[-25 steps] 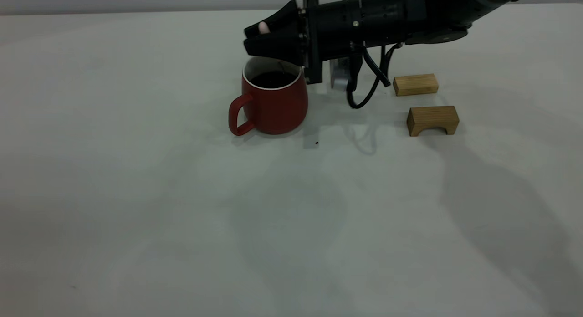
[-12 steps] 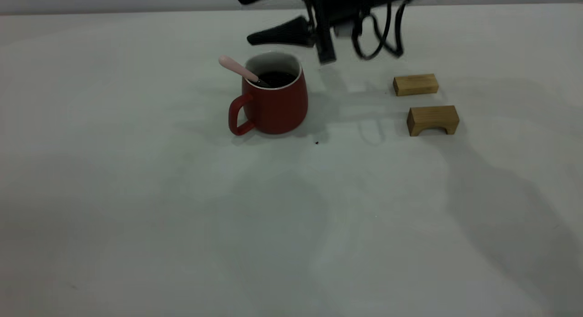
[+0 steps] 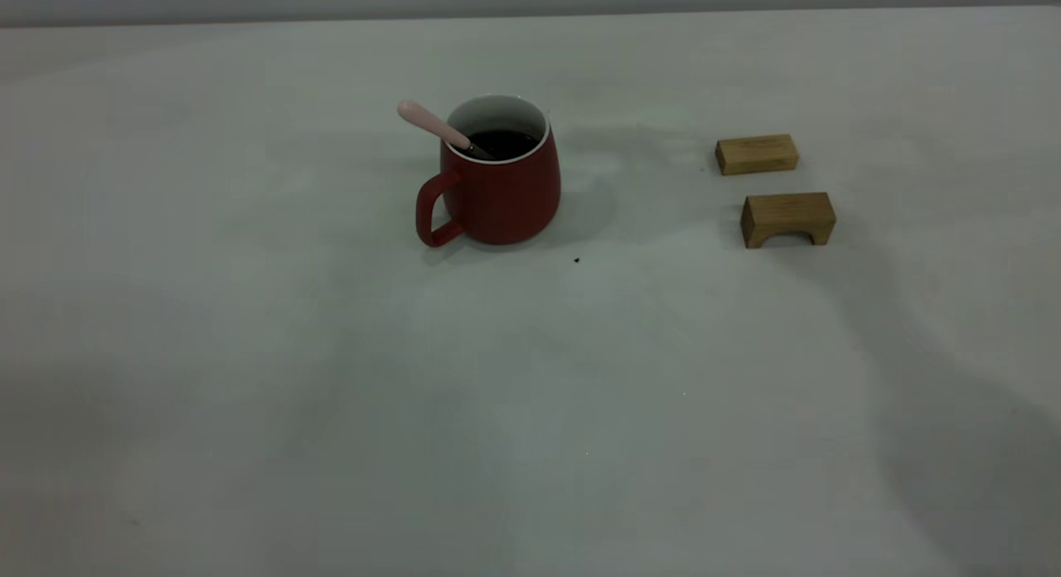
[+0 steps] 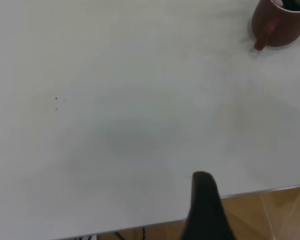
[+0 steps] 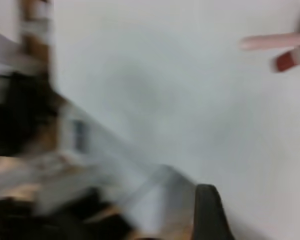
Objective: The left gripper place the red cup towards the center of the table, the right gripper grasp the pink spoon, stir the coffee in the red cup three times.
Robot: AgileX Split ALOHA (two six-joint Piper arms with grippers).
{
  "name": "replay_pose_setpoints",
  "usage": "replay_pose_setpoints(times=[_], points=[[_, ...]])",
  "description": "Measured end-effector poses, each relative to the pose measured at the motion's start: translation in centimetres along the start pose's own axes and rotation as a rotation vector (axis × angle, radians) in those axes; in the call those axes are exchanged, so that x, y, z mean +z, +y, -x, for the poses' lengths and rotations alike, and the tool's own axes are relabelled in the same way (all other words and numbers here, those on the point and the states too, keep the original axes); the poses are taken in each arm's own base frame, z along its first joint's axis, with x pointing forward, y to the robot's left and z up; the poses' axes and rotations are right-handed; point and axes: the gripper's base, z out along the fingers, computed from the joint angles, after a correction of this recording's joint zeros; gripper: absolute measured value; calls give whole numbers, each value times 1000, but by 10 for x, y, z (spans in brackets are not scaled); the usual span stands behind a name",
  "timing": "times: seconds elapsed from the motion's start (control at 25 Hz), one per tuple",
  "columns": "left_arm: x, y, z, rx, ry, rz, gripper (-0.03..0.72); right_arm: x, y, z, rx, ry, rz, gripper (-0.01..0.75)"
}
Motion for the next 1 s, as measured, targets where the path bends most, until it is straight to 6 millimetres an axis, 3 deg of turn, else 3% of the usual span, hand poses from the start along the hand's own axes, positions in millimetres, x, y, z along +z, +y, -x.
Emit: replay_pose_setpoints(times=[0.2, 0.36, 0.48, 0.68, 1.0], points=[[0, 0, 0, -1, 0, 0, 586, -70, 36, -22, -215, -60, -315, 534], [0, 0, 0, -1, -1, 0, 586, -123, 57, -55, -207, -142, -525, 534], [0, 0, 0, -1, -1, 0, 586, -151, 68, -82, -204, -190, -606, 534], [0, 0, 0, -1, -1, 0, 586, -180, 80, -130, -230, -231, -662, 534], [0, 0, 0, -1, -1, 0, 586, -208, 84, -236, -364, -265, -705, 534]])
